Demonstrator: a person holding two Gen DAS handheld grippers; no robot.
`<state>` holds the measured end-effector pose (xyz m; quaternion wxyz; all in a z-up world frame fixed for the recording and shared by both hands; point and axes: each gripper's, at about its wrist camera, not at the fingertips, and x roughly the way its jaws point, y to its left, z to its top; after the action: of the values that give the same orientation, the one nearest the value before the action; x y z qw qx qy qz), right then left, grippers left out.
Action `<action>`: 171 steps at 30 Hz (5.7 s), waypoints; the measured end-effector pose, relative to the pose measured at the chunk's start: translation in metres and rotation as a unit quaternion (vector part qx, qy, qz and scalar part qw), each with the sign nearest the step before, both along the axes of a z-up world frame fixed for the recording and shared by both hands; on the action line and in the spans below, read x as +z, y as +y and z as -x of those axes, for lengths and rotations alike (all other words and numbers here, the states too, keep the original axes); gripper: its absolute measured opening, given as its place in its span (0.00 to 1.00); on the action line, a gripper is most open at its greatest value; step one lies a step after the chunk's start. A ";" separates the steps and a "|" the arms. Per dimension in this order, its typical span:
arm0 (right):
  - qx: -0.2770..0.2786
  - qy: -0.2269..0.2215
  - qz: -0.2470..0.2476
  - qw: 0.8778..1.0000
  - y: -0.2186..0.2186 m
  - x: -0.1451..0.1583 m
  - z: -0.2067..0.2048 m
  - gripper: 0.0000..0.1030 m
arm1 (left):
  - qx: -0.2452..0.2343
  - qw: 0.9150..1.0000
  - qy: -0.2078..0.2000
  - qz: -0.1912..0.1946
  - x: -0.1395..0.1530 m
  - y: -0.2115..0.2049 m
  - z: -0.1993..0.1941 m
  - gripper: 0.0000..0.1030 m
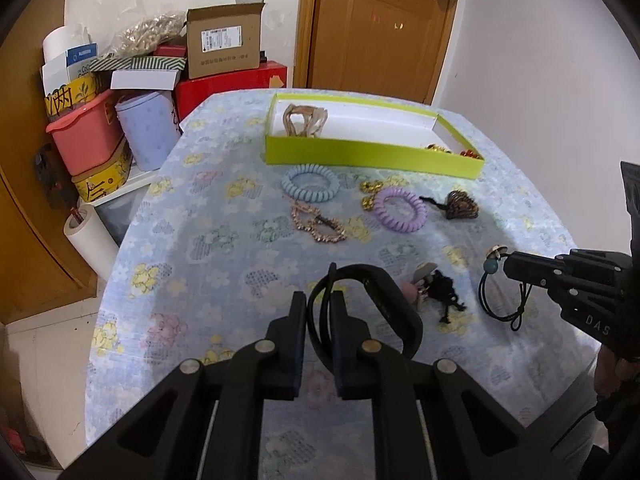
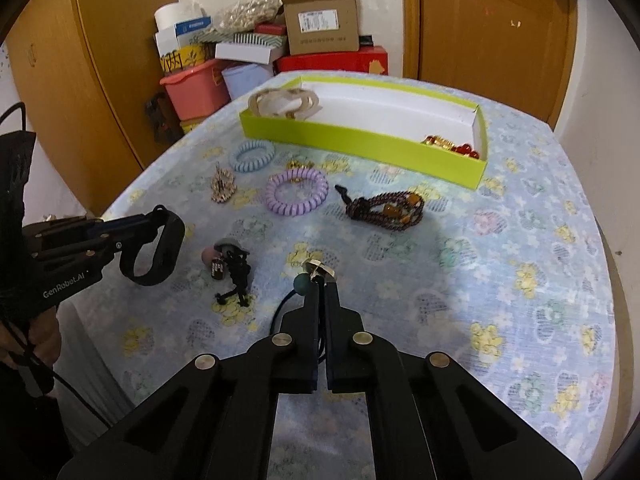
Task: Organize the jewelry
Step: 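Carry the black band and hair tie into the tray and open both tools, then withdraw both tools from the tray toward the remaining jewelry, then grasp the gold chain bracelet with the left tool while the right tool grasps the brown bead bracelet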
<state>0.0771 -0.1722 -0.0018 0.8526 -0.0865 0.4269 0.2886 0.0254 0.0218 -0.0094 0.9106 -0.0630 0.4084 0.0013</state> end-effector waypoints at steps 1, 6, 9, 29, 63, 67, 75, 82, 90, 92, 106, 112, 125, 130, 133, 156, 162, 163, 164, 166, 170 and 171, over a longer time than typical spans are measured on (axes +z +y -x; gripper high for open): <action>-0.001 -0.001 -0.004 1.000 -0.002 0.002 0.001 0.01 | 0.000 1.000 -0.002 0.004 0.003 0.000 0.001 0.12; -0.009 -0.010 -0.021 1.000 -0.012 0.014 0.003 0.01 | -0.008 1.000 -0.012 0.008 0.015 -0.006 0.002 0.12; -0.012 -0.014 -0.031 0.999 -0.016 0.022 -0.001 0.01 | -0.016 1.000 -0.019 0.006 0.023 -0.011 -0.003 0.12; -0.040 -0.036 -0.050 0.997 -0.032 0.049 -0.089 0.01 | -0.040 0.998 -0.042 -0.008 0.051 -0.017 -0.108 0.11; -0.089 0.000 0.009 0.996 -0.014 -0.005 -0.277 0.03 | -0.001 0.998 0.027 -0.059 -0.005 -0.011 -0.282 0.13; -0.083 -0.001 0.007 0.997 -0.013 -0.002 -0.273 0.17 | -0.001 0.998 0.025 -0.054 -0.004 -0.009 -0.280 0.13; -0.080 -0.018 0.006 0.997 -0.016 0.010 -0.251 0.38 | -0.003 1.000 0.009 -0.027 0.010 -0.005 -0.263 0.24; -0.086 -0.031 -0.012 0.996 -0.029 0.032 -0.210 0.38 | -0.012 1.000 -0.012 -0.022 0.030 -0.010 -0.220 0.24; -0.083 -0.037 -0.029 0.995 -0.040 0.046 -0.143 0.38 | -0.030 0.999 -0.027 -0.028 0.042 -0.019 -0.154 0.25; -0.082 -0.041 -0.027 0.995 -0.041 0.048 -0.126 0.38 | -0.032 0.999 -0.030 -0.027 0.043 -0.021 -0.138 0.25; -0.060 -0.035 -0.036 0.997 -0.037 0.042 -0.042 0.38 | -0.026 0.999 -0.041 -0.023 0.037 -0.027 -0.061 0.24; -0.040 -0.033 -0.056 0.997 -0.034 0.040 -0.023 0.38 | -0.021 0.999 -0.044 -0.021 0.034 -0.022 -0.041 0.24; -0.040 0.007 -0.047 0.998 -0.033 0.018 -0.020 0.38 | 0.004 1.000 -0.030 0.000 0.020 -0.001 -0.025 0.25; -0.035 0.010 -0.046 0.998 -0.029 0.014 -0.023 0.38 | 0.004 1.000 -0.018 0.007 0.012 0.000 -0.033 0.31; -0.034 0.010 -0.044 0.998 -0.028 0.012 -0.027 0.38 | 0.005 1.000 -0.012 0.014 0.006 0.002 -0.041 0.35; -0.052 0.019 -0.039 0.998 -0.027 -0.002 -0.062 0.38 | -0.009 0.999 -0.001 0.043 -0.014 0.000 -0.088 0.32; -0.051 0.015 -0.038 0.998 -0.023 -0.005 -0.073 0.38 | -0.021 1.000 -0.005 0.023 -0.014 -0.004 -0.089 0.18; -0.050 0.014 -0.038 0.998 -0.022 -0.006 -0.075 0.38 | -0.021 1.000 -0.006 0.022 -0.014 -0.004 -0.090 0.17; -0.049 0.015 -0.037 0.998 -0.021 -0.007 -0.078 0.38 | -0.021 1.000 -0.006 0.021 -0.014 -0.005 -0.090 0.17; -0.048 0.017 -0.037 0.998 -0.019 -0.008 -0.081 0.38 | -0.020 1.000 -0.007 0.021 -0.014 -0.004 -0.090 0.16; -0.044 0.020 -0.038 0.998 -0.016 -0.011 -0.086 0.38 | -0.015 1.000 -0.006 0.014 -0.014 -0.002 -0.090 0.16; -0.043 0.022 -0.039 0.998 -0.016 -0.011 -0.087 0.38 | -0.014 1.000 -0.007 0.014 -0.014 -0.001 -0.090 0.16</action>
<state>0.1640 -0.1882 -0.0132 0.8577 -0.0287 0.4371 0.2693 0.1155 0.0205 -0.0238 0.9123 -0.0704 0.4031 -0.0173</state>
